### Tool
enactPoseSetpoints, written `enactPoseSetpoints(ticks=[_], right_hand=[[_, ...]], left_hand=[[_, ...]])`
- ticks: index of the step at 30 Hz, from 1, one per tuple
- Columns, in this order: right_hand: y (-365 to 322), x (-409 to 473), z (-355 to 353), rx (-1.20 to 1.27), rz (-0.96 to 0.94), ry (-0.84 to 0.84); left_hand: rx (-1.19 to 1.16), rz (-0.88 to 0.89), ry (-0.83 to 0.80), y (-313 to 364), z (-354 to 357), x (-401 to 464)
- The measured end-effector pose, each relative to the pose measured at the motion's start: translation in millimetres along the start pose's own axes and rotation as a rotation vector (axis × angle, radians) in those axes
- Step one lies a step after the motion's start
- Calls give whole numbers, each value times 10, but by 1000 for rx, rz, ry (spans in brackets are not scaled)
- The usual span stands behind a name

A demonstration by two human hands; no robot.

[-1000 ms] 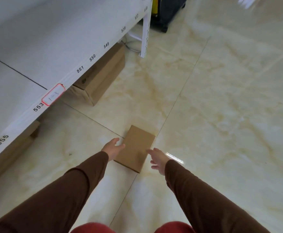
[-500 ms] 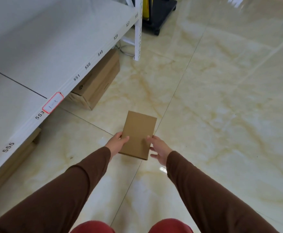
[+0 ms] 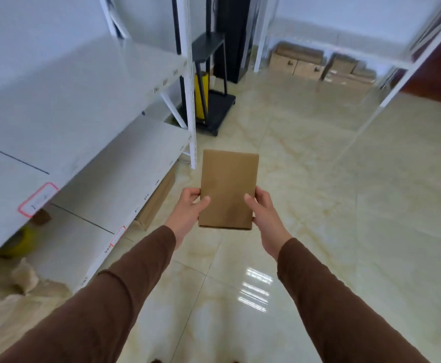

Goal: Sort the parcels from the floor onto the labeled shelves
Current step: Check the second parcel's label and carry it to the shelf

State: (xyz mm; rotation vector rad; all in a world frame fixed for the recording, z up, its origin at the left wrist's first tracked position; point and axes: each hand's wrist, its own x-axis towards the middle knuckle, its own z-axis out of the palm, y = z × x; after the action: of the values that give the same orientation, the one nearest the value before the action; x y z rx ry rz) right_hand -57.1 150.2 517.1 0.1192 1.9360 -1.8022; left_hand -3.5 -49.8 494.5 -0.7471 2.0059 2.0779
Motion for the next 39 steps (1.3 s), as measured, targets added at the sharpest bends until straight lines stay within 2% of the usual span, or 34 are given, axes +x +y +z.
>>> enactPoseSetpoints(ticks=[4, 7, 10, 15, 21, 25, 29, 31, 35, 37, 39], right_hand=[[-1157, -691, -399, -125, -225, 75], [-1707, -1064, -604, -374, -436, 161], [-2106, -1335, -811, -586, -597, 279], [-2437, -1481, -1101, -659, -735, 389], [-2598, -1290, -1357, -425, -672, 332], [-2946, -1047, -1503, 11, -332, 179], [-3150, -469, -1719, 265, -70, 34], [-3271, -153, -1727, 376, -35, 29], [-3560, 378, -1772, 474, -35, 146], [-3681, 610, -1871, 498, -49, 181], [-3750, 807, -1992, 499, -78, 229]], left_hand=[[-90, 59, -62, 1188, 339, -675], [-168, 70, -123, 1803, 543, -997], [-315, 92, -200, 2251, 724, -1142], [-530, 127, -284, 2721, 937, -1187], [-454, 196, -176, 2934, 1214, -994], [-276, 411, -34, 3042, 1386, -733], [-61, 618, 28, 3203, 1503, -306], [33, 671, 9, 3282, 1545, -27], [98, 673, -84, 3518, 1642, 495], [107, 637, -133, 3681, 1701, 761], [59, 516, -224, 3844, 1765, 1037]])
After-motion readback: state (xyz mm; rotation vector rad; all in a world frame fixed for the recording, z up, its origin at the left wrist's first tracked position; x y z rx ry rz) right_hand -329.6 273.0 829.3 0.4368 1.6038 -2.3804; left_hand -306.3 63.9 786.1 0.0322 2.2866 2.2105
